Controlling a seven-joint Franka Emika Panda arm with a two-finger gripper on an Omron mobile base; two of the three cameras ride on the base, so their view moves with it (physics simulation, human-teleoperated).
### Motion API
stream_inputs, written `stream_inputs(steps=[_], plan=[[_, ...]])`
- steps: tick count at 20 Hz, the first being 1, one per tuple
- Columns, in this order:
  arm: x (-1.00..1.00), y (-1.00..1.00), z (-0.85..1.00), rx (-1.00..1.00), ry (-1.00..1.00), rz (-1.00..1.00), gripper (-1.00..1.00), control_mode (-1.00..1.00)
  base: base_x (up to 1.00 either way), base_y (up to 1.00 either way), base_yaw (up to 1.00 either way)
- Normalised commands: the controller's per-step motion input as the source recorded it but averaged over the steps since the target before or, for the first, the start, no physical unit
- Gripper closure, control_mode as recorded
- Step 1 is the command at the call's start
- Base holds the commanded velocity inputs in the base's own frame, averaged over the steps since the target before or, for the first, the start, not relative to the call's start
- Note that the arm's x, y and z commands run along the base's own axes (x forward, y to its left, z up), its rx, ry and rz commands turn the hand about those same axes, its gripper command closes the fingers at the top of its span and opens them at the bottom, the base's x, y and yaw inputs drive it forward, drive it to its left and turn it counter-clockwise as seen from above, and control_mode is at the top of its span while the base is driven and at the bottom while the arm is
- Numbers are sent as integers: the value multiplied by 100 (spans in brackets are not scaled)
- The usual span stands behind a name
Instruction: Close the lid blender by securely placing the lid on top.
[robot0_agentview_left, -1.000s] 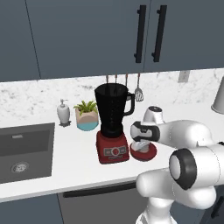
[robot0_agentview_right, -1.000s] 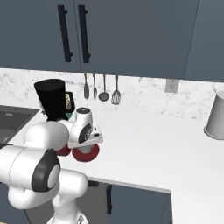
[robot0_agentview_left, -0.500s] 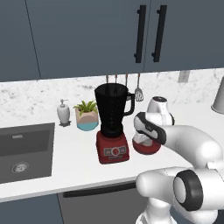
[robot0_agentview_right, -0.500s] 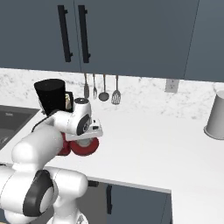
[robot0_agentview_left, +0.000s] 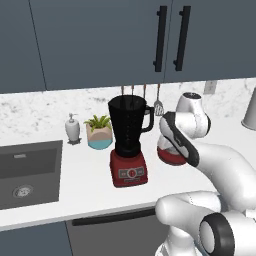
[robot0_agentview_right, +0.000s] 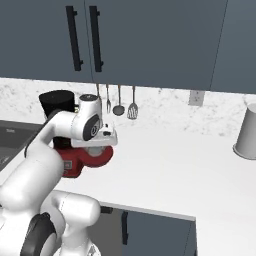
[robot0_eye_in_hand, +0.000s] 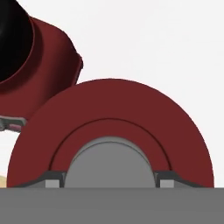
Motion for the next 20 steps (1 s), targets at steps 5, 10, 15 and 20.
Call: stream_inputs(steps=[5, 10, 15, 20], plan=[[-18, -14, 80, 0, 0, -15, 100, -100, 0, 0, 0], [-6, -2, 86, 0, -1, -13, 100, -100, 0, 0, 0], [-9, 5, 82, 0, -2, -6, 100, -100, 0, 0, 0], [-5, 17, 74, 0, 0, -4, 100, -100, 0, 0, 0]])
